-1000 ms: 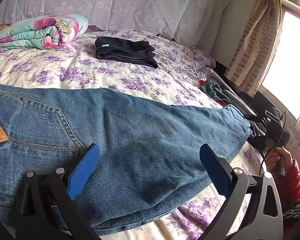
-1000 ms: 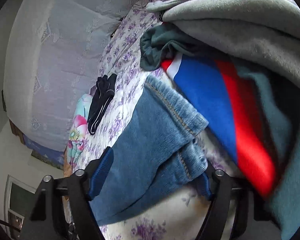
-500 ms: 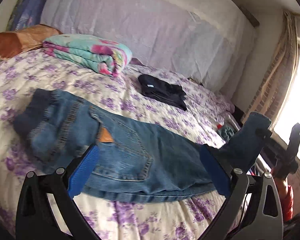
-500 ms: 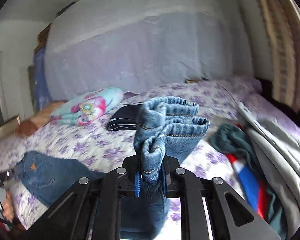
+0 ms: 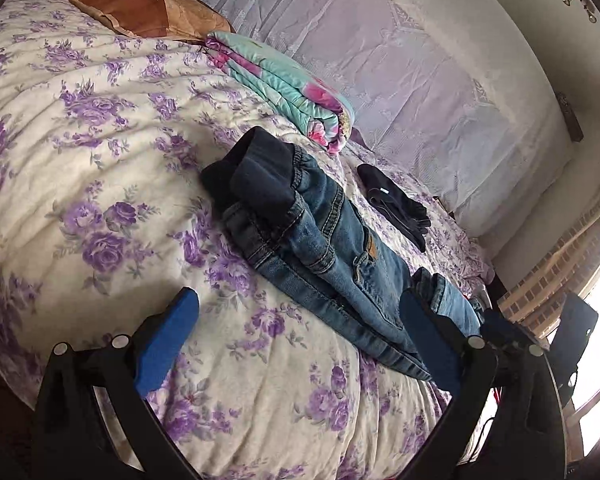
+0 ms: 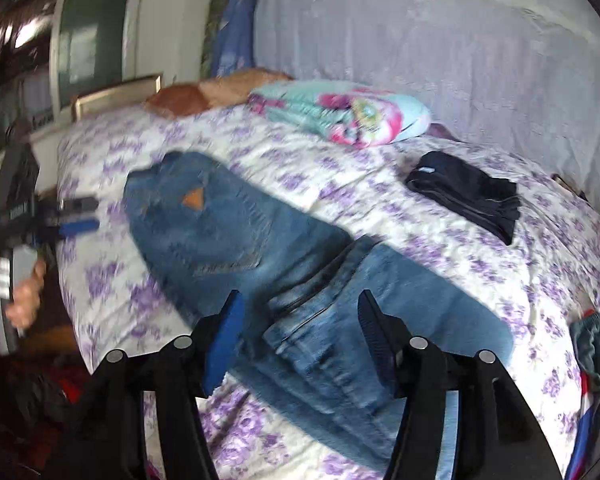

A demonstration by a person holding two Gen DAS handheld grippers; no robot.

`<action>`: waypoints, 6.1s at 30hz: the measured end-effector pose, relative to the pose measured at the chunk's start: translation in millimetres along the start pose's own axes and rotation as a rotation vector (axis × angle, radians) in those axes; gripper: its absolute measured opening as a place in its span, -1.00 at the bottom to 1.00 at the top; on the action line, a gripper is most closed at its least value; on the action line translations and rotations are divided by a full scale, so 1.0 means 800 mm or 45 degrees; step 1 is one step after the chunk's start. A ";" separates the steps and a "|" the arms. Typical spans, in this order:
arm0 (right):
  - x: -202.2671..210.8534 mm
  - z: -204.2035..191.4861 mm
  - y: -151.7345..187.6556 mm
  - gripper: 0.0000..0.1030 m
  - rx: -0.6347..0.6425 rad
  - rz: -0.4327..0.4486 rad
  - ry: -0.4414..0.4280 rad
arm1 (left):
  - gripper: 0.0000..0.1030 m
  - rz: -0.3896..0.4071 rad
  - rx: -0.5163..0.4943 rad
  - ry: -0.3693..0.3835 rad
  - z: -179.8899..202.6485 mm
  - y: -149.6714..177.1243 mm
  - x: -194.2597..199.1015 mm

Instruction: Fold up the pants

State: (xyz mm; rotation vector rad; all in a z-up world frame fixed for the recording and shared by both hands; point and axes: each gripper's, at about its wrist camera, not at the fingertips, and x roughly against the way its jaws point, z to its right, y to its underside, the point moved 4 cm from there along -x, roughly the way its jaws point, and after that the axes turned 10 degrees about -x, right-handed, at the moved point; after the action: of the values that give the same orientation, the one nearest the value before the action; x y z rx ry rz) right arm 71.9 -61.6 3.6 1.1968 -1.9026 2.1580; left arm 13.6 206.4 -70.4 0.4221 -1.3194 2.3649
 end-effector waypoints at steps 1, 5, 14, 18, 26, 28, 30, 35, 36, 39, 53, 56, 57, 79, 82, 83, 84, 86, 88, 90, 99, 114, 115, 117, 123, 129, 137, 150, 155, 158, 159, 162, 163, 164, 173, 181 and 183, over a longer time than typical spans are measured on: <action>-0.002 0.015 -0.010 0.47 -0.016 0.048 0.106 | 0.90 -0.007 -0.004 -0.010 0.002 0.000 -0.004; -0.087 0.042 0.020 0.62 0.085 -0.130 0.401 | 0.90 -0.052 -0.005 -0.066 0.008 -0.004 -0.015; -0.046 0.065 0.046 0.85 -0.119 0.096 0.166 | 0.90 -0.183 0.283 0.202 -0.002 -0.038 -0.049; -0.065 0.078 0.046 0.93 -0.194 0.014 0.100 | 0.90 -0.194 0.301 0.097 -0.002 -0.045 -0.070; -0.060 0.084 0.046 0.93 -0.247 0.041 0.039 | 0.90 -0.197 0.280 -0.026 0.011 -0.030 -0.072; -0.060 0.084 0.046 0.93 -0.245 0.042 0.043 | 0.90 -0.186 0.395 -0.006 0.012 -0.025 -0.067; -0.058 0.086 0.045 0.93 -0.247 0.048 0.044 | 0.90 -0.145 0.504 -0.002 0.009 -0.019 -0.060; -0.054 0.090 0.045 0.93 -0.275 0.066 0.031 | 0.90 -0.083 0.618 -0.089 -0.005 -0.028 -0.065; -0.053 0.091 0.045 0.93 -0.280 0.070 0.028 | 0.90 -0.068 0.642 -0.102 -0.007 -0.031 -0.067; -0.051 0.093 0.045 0.93 -0.299 0.080 0.018 | 0.88 -0.042 0.692 -0.095 -0.010 -0.034 -0.067; -0.084 0.101 0.079 0.93 -0.274 -0.278 0.213 | -0.49 -0.013 0.491 -0.163 0.003 -0.040 -0.061; -0.063 0.115 0.072 0.93 -0.353 -0.186 0.077 | -0.52 0.042 0.296 -0.199 0.046 -0.058 -0.048; -0.049 0.124 0.073 0.93 -0.395 -0.130 0.031 | -0.53 0.062 0.223 -0.209 0.064 -0.064 -0.043; 0.059 0.325 0.167 0.93 -1.261 0.274 -0.148 | 0.38 -0.167 -1.551 0.045 0.438 0.151 -0.131; 0.068 0.318 0.167 0.93 -1.236 0.299 -0.151 | 0.64 -0.127 -1.302 0.124 0.422 0.094 -0.101; 0.071 0.315 0.164 0.93 -1.217 0.318 -0.152 | 0.64 -0.120 -1.226 0.141 0.416 0.076 -0.095; 0.075 0.312 0.161 0.93 -1.193 0.331 -0.138 | 0.66 -0.107 -1.144 0.152 0.408 0.057 -0.090; 0.083 0.300 0.146 0.93 -1.126 0.343 -0.092 | 0.68 -0.074 -1.015 0.150 0.405 0.025 -0.092; 0.095 0.279 0.114 0.93 -0.982 0.355 -0.052 | 0.71 -0.062 -0.949 0.121 0.405 0.005 -0.106; 0.111 0.252 0.074 0.93 -0.819 0.393 -0.026 | 0.73 -0.120 -0.942 0.064 0.402 0.001 -0.133; -0.034 0.238 0.074 0.93 -0.525 -0.043 0.218 | 0.80 -0.301 -1.184 -0.048 0.372 0.128 -0.199; 0.019 0.174 0.056 0.93 -0.302 0.028 0.303 | 0.84 -0.199 -0.905 -0.049 0.325 0.024 -0.168; -0.007 0.180 0.073 0.93 -0.292 -0.048 0.320 | 0.85 -0.257 -0.897 -0.090 0.316 0.026 -0.188; -0.023 0.203 0.090 0.93 -0.444 -0.103 0.182 | 0.92 -0.398 -0.902 -0.163 0.292 0.048 -0.235; 0.013 0.180 0.071 0.93 -0.424 -0.024 0.145 | 0.91 -0.488 -0.489 0.084 0.241 0.038 -0.233; 0.044 0.119 0.030 0.93 -0.177 0.152 0.162 | 0.89 -0.283 -0.594 -0.044 0.240 0.015 -0.184; -0.020 0.121 0.076 0.93 -0.114 -0.083 0.230 | 0.92 -0.404 -0.472 0.070 0.206 0.044 -0.209; -0.024 0.208 0.116 0.93 -0.924 -0.290 -0.291 | 0.92 -0.464 -0.571 0.139 0.242 0.072 -0.222; -0.049 0.207 0.110 0.93 -0.977 -0.266 -0.347 | 0.92 -0.416 -0.641 0.071 0.250 0.072 -0.215; -0.059 0.205 0.106 0.93 -0.962 -0.257 -0.365 | 0.92 -0.362 -0.707 0.009 0.257 0.074 -0.208; -0.058 0.203 0.107 0.93 -0.954 -0.248 -0.367 | 0.92 -0.350 -0.720 -0.006 0.258 0.074 -0.207; -0.057 0.206 0.106 0.93 -0.942 -0.222 -0.374 | 0.92 -0.335 -0.735 -0.021 0.259 0.073 -0.205; -0.056 0.206 0.107 0.93 -0.938 -0.214 -0.370 | 0.92 -0.330 -0.739 -0.026 0.259 0.073 -0.204; -0.054 0.206 0.108 0.93 -0.936 -0.207 -0.368 | 0.92 -0.323 -0.746 -0.033 0.259 0.073 -0.203; -0.047 0.206 0.113 0.93 -0.925 -0.202 -0.356 | 0.92 -0.293 -0.780 -0.067 0.263 0.076 -0.197; 0.019 0.203 0.124 0.93 -0.867 -0.102 -0.182 | 0.92 -0.300 -0.765 -0.051 0.262 0.076 -0.197; 0.044 0.187 0.100 0.93 -0.725 0.001 -0.110 | 0.92 -0.318 -0.733 -0.022 0.258 0.075 -0.199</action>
State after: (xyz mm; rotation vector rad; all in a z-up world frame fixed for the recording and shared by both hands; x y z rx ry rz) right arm 85.1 -225.9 -50.3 1.1691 -2.3156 1.4126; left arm 138.1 -29.9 -79.9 0.3978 -1.7538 1.6858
